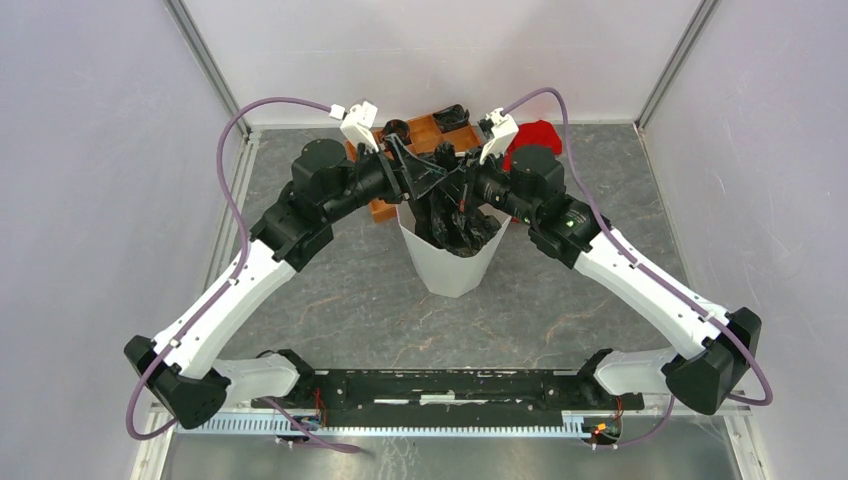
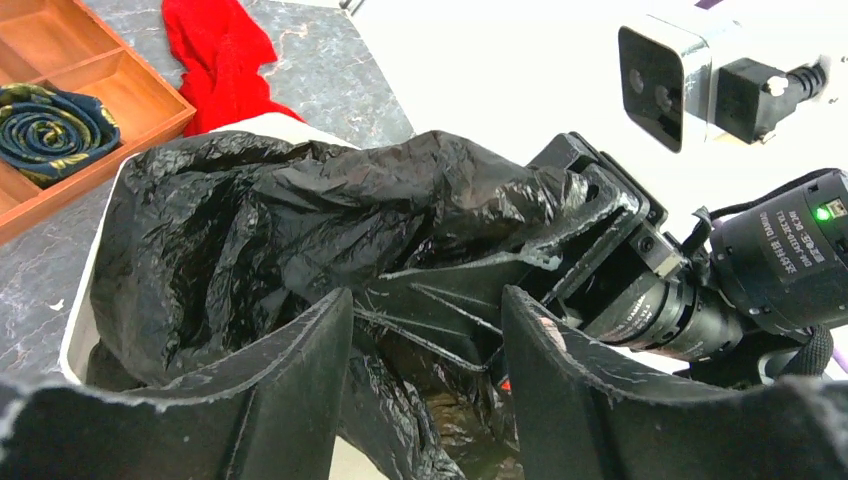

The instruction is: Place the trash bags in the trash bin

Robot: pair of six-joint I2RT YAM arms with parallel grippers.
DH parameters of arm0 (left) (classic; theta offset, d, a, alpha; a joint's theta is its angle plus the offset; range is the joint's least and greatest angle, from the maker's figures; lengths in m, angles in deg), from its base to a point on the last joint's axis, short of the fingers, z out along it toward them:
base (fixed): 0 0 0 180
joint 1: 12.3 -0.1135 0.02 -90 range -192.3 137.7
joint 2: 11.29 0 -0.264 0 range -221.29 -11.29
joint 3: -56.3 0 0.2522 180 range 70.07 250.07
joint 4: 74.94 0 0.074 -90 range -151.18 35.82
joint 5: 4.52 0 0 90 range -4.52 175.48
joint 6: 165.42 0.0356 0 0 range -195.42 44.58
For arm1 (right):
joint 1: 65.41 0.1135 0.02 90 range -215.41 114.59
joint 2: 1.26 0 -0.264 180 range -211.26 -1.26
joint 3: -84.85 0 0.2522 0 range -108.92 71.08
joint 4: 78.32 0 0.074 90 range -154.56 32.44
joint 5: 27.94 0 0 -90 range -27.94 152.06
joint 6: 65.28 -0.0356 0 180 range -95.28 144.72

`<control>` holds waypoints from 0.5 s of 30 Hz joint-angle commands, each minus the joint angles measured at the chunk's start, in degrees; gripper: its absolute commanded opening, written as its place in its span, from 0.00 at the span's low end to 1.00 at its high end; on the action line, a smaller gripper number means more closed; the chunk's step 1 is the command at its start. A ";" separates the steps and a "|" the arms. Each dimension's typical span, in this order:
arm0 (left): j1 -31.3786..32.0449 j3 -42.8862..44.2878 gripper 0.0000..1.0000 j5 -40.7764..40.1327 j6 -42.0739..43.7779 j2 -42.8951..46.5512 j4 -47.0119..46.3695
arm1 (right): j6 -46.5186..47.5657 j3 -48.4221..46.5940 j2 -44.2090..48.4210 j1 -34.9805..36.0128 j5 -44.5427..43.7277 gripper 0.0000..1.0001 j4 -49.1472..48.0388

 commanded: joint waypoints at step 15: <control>1.33 6.37 0.32 -6.76 -1.34 -7.39 -2.55 | 1.17 2.83 1.57 0.26 0.72 0.04 -3.34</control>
